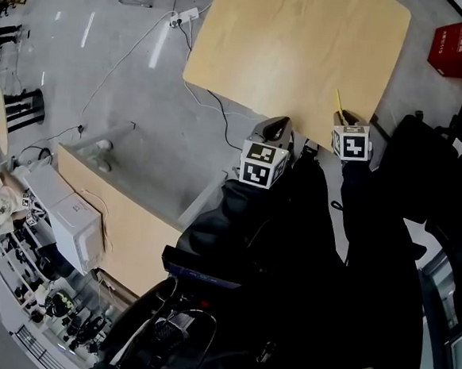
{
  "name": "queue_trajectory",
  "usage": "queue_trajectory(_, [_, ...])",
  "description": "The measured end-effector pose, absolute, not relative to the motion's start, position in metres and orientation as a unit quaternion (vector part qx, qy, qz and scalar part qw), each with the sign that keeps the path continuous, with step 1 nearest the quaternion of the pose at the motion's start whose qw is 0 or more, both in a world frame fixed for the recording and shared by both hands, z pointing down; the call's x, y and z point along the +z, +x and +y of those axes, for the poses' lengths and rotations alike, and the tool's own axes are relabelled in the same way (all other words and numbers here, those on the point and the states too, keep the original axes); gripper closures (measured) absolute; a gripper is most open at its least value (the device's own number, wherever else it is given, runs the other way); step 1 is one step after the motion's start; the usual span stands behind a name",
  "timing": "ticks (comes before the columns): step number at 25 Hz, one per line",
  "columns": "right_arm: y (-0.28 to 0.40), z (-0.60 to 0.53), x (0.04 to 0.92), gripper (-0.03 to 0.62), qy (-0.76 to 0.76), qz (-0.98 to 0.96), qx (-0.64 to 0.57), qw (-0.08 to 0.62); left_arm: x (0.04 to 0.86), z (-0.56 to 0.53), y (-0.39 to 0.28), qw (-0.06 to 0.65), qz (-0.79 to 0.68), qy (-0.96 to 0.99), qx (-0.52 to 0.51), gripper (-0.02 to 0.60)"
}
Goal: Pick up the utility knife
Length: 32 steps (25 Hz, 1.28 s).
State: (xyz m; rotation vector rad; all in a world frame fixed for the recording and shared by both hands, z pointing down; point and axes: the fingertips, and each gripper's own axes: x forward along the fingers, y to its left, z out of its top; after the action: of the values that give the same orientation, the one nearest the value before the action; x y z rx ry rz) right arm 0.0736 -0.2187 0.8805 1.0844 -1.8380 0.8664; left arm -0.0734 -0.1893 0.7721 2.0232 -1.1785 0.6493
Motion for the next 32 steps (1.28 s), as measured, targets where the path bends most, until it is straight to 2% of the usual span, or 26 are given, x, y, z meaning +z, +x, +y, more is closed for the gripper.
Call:
queue_trajectory(2, [0.074, -0.219, 0.880, 0.537, 0.434, -0.727, 0.341, 0.409, 0.772, -0.189, -0.074, 0.349, -0.455, 0.779, 0.251, 0.581])
queue_trajectory(10, [0.075, -0.218, 0.858, 0.539, 0.440, -0.742, 0.317, 0.394, 0.762, -0.191, -0.075, 0.333, -0.462, 0.782, 0.253, 0.581])
queue_trajectory(22, [0.070, -0.223, 0.689, 0.540, 0.491, -0.808, 0.199, 0.257, 0.666, -0.220, -0.042, 0.261, -0.454, 0.831, 0.190, 0.581])
queue_trajectory(32, [0.070, -0.210, 0.545, 0.540, 0.521, -0.834, 0.111, 0.148, 0.544, -0.236, -0.043, 0.136, -0.477, 0.859, 0.127, 0.581])
